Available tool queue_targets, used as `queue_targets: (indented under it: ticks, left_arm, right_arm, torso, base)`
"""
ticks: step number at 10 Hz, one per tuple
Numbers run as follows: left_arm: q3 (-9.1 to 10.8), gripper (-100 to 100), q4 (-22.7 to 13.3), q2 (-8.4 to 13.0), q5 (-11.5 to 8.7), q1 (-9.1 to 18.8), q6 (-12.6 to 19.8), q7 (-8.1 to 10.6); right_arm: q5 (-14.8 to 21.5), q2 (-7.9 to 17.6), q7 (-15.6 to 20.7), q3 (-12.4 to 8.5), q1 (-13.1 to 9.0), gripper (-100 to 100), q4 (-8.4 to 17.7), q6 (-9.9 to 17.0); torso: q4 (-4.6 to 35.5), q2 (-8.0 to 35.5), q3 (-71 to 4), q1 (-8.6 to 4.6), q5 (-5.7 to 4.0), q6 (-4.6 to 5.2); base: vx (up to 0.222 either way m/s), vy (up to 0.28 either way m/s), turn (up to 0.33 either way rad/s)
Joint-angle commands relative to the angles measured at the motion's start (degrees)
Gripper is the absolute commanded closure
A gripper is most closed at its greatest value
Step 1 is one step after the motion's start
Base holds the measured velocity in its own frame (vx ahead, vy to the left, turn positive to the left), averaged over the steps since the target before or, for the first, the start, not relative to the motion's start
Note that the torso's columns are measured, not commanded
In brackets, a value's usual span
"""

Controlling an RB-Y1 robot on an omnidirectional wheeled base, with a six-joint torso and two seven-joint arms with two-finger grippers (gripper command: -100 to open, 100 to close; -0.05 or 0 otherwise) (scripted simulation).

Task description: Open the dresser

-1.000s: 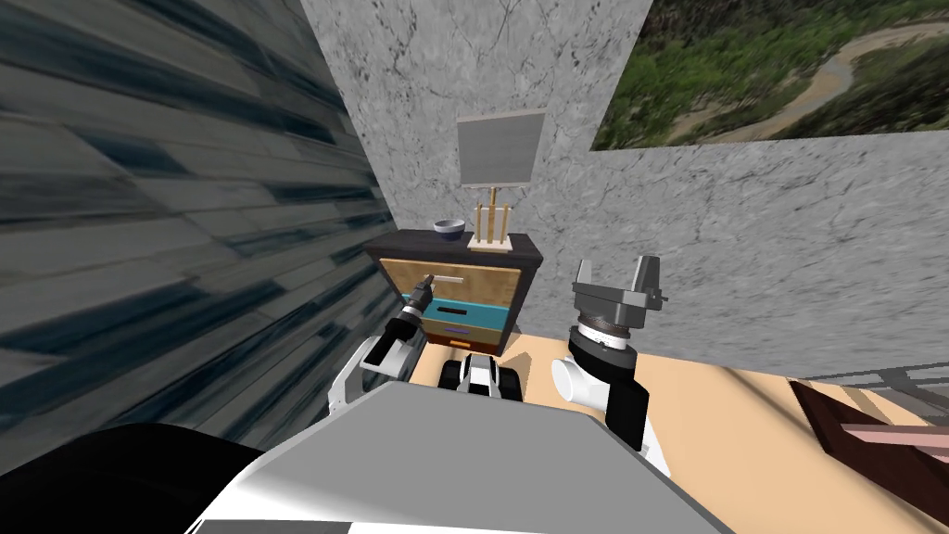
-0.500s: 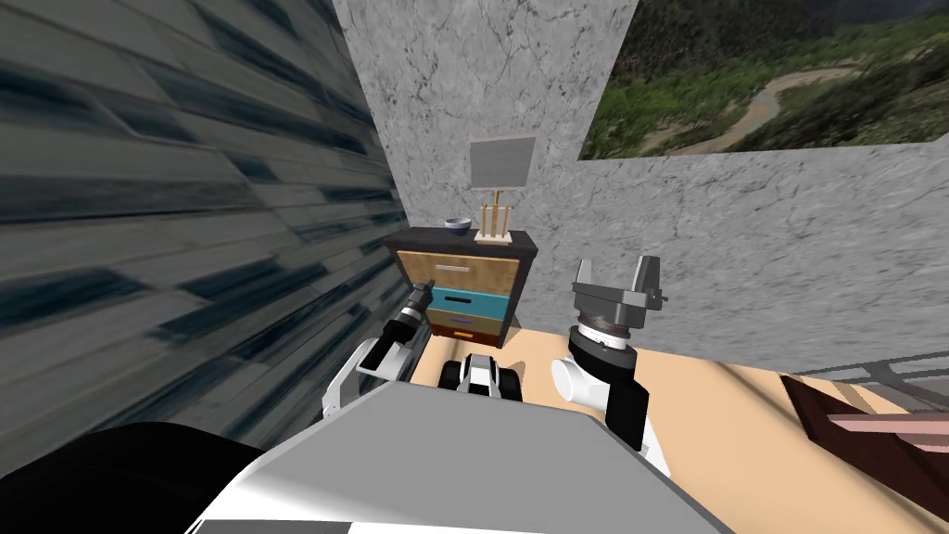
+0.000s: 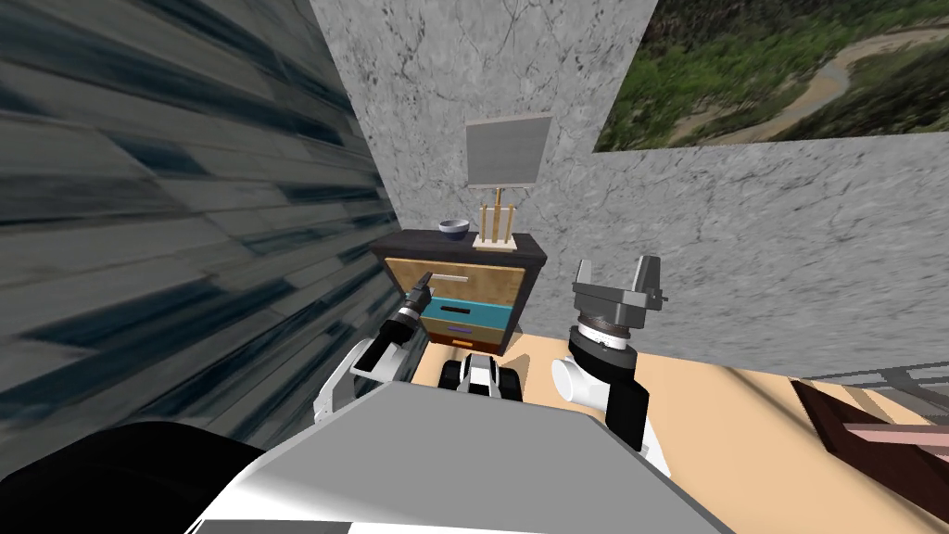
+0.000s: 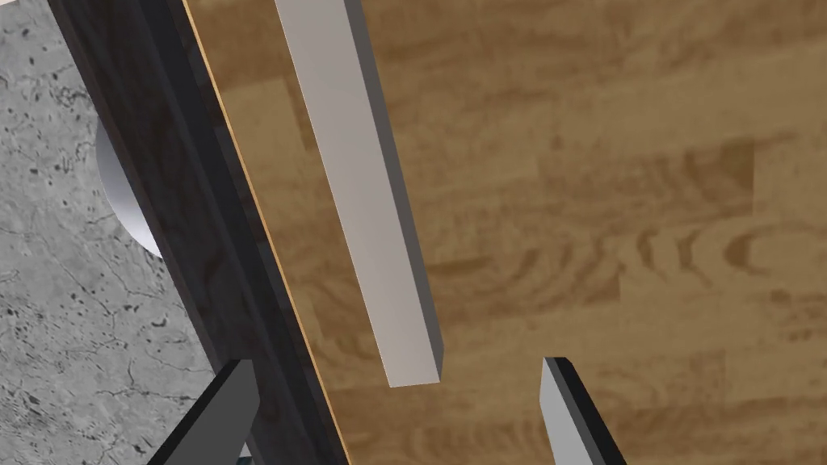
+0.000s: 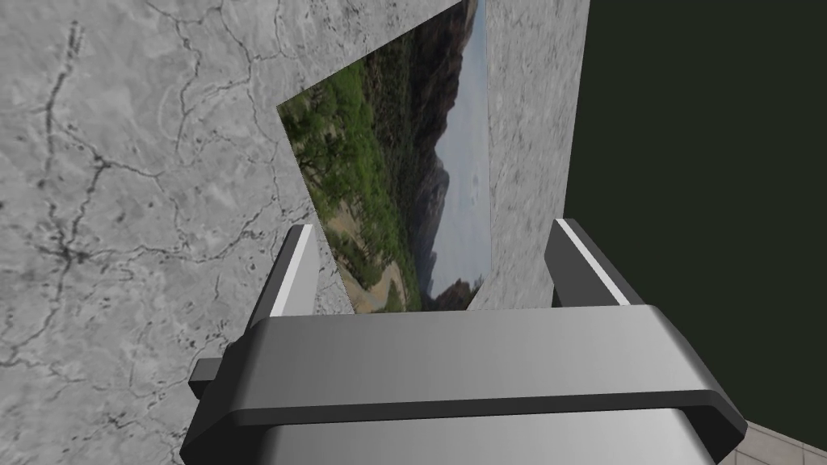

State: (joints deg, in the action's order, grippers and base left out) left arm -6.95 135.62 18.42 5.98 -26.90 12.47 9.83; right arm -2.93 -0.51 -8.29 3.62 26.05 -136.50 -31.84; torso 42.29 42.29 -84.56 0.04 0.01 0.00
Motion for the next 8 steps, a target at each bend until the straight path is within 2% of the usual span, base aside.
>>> queue_targets:
  ticks: [1,2,3,7,8]
  left_arm:
    - [0.15,-100,1.7,0.3,0.0,-0.3,1.5,0.22]
    - [0.15,-100,0.8,0.2,-0.1,-0.1,0.7,0.15]
    - [0.18,100,0.9,0.2,-0.1,-0.1,0.9,0.19]
    - [-0.48,100,3.1,1.0,0.0,-1.9,0.9,0.47]
    - [-0.48,100,2.6,0.9,0.0,-1.8,0.9,0.45]
  right_arm:
    - [0.0,0.0,0.0,0.0,0.0,0,0.0,0.0]
    - [0.0,0.0,0.0,0.0,0.0,0,0.0,0.0]
    - [0.0,0.0,0.0,0.0,0.0,0,0.0,0.0]
    - [0.0,0.0,0.0,0.0,-0.1,0,0.0,0.0]
    - [0.0,0.0,0.0,0.0,0.0,0,0.0,0.0]
  torso:
    - [0.1,0.3,0.2,-0.08,-0.02,0.00]
    - [0.1,0.2,0.1,-0.08,-0.03,0.00]
    - [0.0,0.2,0.1,-0.08,-0.02,0.00]
    - [0.1,0.3,0.2,-0.09,-0.04,0.01]
    - [0.1,0.1,0.1,-0.02,-0.06,-0.03]
  base:
    - [0.123,0.014,-0.018]
    - [0.076,0.009,-0.005]
    - [0.012,0.002,0.001]
    - [-0.176,0.008,0.036]
    - [-0.094,0.013,-0.003]
